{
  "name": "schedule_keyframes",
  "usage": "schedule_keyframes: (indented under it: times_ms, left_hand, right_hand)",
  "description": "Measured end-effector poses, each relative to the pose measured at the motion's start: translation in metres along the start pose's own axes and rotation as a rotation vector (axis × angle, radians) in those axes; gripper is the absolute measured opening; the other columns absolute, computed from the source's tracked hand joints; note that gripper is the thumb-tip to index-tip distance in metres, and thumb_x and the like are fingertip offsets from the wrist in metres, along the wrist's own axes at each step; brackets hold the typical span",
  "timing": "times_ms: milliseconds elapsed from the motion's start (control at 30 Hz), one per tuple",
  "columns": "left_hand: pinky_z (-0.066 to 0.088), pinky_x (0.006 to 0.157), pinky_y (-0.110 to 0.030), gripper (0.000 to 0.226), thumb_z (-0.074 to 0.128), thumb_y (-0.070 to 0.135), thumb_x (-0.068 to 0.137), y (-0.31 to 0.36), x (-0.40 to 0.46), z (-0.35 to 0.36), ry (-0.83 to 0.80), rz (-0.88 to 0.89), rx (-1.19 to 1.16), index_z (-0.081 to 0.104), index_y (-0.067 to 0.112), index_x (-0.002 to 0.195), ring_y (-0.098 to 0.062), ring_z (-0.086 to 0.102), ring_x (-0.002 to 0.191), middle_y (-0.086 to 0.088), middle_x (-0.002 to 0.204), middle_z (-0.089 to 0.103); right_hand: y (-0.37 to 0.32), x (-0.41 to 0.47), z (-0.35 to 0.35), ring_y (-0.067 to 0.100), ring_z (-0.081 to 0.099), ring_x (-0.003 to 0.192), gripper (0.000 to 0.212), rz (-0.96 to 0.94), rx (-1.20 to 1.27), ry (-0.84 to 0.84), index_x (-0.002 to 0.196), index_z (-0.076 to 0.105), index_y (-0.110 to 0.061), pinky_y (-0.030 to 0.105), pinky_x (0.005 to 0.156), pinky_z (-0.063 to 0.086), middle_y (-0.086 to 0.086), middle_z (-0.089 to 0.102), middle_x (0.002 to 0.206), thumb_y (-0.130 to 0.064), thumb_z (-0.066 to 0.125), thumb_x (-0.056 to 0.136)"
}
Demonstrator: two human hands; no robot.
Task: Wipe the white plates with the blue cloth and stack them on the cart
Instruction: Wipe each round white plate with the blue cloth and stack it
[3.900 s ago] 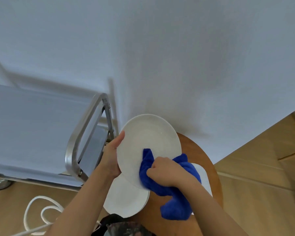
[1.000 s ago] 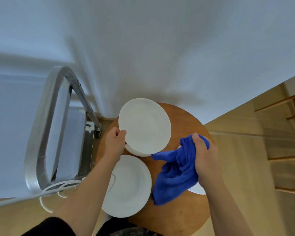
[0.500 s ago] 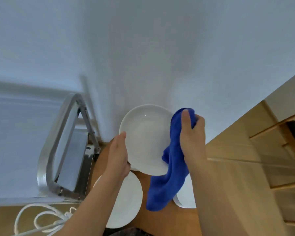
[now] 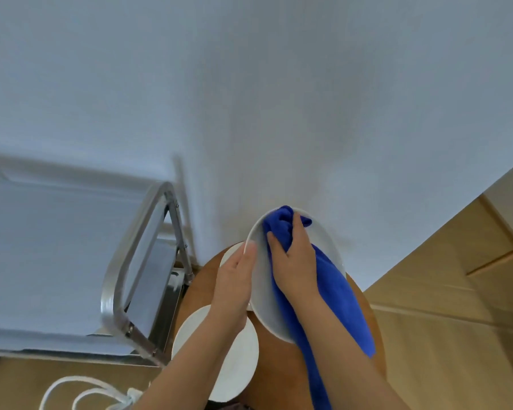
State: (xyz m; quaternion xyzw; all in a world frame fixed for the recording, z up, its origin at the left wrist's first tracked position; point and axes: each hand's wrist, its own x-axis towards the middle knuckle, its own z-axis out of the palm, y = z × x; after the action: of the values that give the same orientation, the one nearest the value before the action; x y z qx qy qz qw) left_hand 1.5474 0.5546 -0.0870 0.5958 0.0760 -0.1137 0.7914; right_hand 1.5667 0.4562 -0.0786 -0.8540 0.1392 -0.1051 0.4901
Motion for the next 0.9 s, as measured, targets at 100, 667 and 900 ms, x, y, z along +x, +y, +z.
schedule_keyframes:
  times_ms: [100, 667, 900]
  left_hand:
    - [0.052, 0.085, -0.029, 0.032, 0.041, 0.039, 0.098, 0.008, 0.001, -0.006, 0.006, 0.013, -0.073, 0.067, 0.025, 0.11, -0.011, 0.066, 0.102, 0.002, 0.106, 0.073]
    - [0.05, 0.091, -0.056, 0.064, 0.059, 0.06, 0.073, 0.031, 0.008, -0.025, 0.007, -0.158, -0.327, 0.062, 0.019, 0.122, -0.035, 0.065, 0.105, -0.012, 0.115, 0.068]
    - [0.048, 0.093, -0.056, 0.062, 0.059, 0.06, 0.077, 0.023, 0.007, -0.031, -0.026, -0.187, -0.317, 0.061, 0.021, 0.125, -0.035, 0.063, 0.109, -0.013, 0.12, 0.066]
  right_hand:
    - [-0.014, -0.017, 0.011, -0.004, 0.059, 0.088, 0.048, -0.069, 0.113, -0.09, 0.138, 0.034, -0.035, 0.012, 0.079, 0.046, -0.023, 0.06, 0.096, -0.033, 0.053, 0.094]
    - [-0.006, -0.059, -0.045, 0.008, 0.059, 0.071, 0.008, -0.288, -0.218, -0.503, 0.093, 0.055, -0.027, 0.018, 0.065, 0.047, -0.008, 0.063, 0.074, -0.034, 0.052, 0.093]
    - [-0.019, -0.028, -0.089, -0.021, 0.053, 0.079, 0.021, -0.196, 0.036, -0.053, 0.089, 0.052, -0.044, -0.003, 0.064, 0.037, -0.029, 0.063, 0.079, -0.025, 0.058, 0.092]
